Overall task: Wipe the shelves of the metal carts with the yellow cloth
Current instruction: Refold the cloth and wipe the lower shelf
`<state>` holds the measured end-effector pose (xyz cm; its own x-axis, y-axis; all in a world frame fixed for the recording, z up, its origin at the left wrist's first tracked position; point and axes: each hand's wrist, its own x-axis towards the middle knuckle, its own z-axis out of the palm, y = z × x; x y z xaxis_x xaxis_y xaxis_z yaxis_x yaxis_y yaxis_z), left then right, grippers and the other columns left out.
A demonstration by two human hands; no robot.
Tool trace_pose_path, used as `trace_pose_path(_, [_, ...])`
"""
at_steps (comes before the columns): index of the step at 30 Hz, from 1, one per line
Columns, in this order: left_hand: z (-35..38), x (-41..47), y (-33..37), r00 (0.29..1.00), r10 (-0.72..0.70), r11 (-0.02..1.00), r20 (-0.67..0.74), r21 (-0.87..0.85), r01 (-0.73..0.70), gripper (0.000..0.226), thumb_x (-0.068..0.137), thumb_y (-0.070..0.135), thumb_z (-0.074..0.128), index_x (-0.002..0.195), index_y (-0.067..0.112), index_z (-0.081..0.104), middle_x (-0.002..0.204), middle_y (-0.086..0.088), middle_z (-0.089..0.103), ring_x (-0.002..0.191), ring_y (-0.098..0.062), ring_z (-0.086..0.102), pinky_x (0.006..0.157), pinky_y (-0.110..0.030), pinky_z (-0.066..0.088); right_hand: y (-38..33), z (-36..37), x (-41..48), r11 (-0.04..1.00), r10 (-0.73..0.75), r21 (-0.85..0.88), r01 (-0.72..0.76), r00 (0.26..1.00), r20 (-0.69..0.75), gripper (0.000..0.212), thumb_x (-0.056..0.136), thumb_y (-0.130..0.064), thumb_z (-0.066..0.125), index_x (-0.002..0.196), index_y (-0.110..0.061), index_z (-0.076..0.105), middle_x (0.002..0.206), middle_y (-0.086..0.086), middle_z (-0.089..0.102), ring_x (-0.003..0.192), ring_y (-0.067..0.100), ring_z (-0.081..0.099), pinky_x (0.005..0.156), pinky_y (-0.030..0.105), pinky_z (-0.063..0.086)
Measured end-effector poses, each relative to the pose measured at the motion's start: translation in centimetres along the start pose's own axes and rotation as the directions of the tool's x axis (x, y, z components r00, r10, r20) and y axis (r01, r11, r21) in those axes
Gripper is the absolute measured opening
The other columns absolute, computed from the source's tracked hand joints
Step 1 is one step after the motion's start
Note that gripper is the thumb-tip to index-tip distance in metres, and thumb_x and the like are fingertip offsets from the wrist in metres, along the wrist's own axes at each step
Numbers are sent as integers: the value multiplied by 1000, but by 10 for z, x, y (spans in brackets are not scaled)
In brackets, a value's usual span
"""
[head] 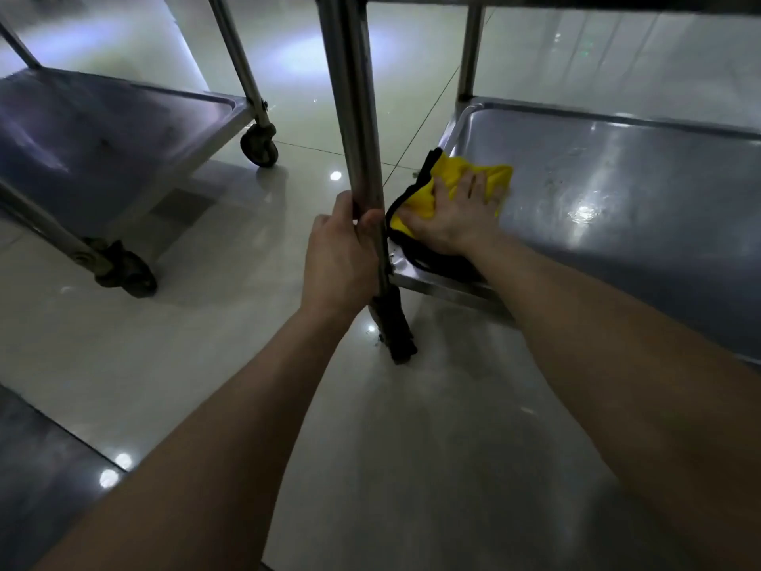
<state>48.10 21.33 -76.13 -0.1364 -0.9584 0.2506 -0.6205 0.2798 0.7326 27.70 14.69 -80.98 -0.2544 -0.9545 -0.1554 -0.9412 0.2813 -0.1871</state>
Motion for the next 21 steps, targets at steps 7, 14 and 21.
trace_pose_path(7, [-17,-11,21,990,-94,996,102,9,94,34,115,33,49,136,9,60,111,-25,66,101,-44,64,74,-37,40,12,11,-122,924,-337,-206,322,941,-40,89,96,-70,51,166,-23,24,167,22,25,157,41,19,125,64,18])
trace_pose_path(14, [-14,-13,15,994,-97,992,59,91,91,31,114,33,52,136,14,61,120,-16,74,105,-38,69,73,-30,37,22,-13,-159,931,-345,-141,337,938,-40,59,88,-16,68,144,-20,50,122,12,57,106,36,60,75,40,39])
trace_pose_path(21, [-77,-77,74,861,-329,932,388,279,230,32,107,29,63,136,16,67,130,-4,76,119,-31,69,94,-32,48,83,-111,-259,993,-110,57,102,983,145,49,92,-6,58,139,-17,50,116,13,60,100,38,62,71,37,42])
